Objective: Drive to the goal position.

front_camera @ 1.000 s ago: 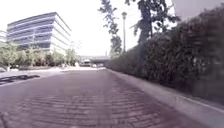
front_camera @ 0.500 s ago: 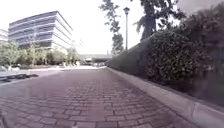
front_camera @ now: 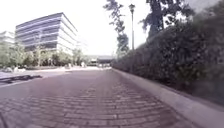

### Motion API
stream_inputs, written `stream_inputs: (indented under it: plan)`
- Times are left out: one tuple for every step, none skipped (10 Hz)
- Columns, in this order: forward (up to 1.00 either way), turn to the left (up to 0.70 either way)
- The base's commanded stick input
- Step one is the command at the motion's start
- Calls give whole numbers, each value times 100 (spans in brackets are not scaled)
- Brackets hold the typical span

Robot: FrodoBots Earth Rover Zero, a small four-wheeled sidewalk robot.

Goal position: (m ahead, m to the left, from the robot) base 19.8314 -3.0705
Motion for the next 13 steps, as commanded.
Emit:
stream_inputs:
  plan:
    - [70,14]
    - [70,14]
    - [70,14]
    - [70,14]
    - [70,14]
    - [70,8]
    - [70,0]
    - [70,0]
    - [70,0]
    - [70,0]
    - [70,0]
    - [70,0]
    - [70,0]
